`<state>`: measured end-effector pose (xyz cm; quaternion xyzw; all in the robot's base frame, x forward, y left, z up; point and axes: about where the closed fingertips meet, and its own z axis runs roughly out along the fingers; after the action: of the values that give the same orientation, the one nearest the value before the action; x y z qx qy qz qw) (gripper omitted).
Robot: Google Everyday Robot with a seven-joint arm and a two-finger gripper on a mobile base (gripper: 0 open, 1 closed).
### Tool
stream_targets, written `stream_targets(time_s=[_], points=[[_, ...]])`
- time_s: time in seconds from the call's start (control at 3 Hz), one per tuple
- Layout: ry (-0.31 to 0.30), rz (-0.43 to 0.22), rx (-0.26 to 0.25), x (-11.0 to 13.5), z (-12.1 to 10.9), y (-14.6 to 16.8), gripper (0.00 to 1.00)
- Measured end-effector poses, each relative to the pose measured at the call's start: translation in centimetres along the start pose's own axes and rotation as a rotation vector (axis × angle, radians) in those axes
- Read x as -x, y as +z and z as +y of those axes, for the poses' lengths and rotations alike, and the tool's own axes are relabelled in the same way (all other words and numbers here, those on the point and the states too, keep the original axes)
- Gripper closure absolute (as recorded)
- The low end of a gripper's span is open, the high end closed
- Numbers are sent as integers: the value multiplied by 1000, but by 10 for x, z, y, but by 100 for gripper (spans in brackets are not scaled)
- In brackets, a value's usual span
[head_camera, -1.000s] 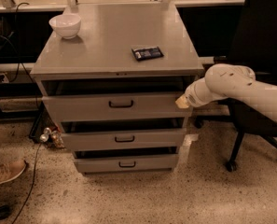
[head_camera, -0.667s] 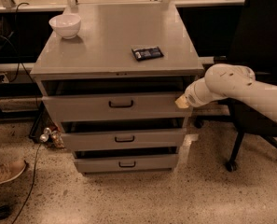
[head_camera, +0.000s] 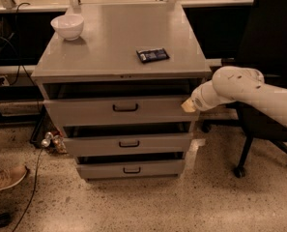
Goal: Close top drawer
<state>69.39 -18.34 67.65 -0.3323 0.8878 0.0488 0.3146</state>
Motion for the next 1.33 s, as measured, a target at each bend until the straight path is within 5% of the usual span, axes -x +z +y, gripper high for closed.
stream_targets(time_s=[0.67, 1.0, 1.33], points=[[0, 0, 0, 0, 0, 0, 100], [0, 0, 0, 0, 0, 0, 84], [0, 0, 0, 0, 0, 0, 54]])
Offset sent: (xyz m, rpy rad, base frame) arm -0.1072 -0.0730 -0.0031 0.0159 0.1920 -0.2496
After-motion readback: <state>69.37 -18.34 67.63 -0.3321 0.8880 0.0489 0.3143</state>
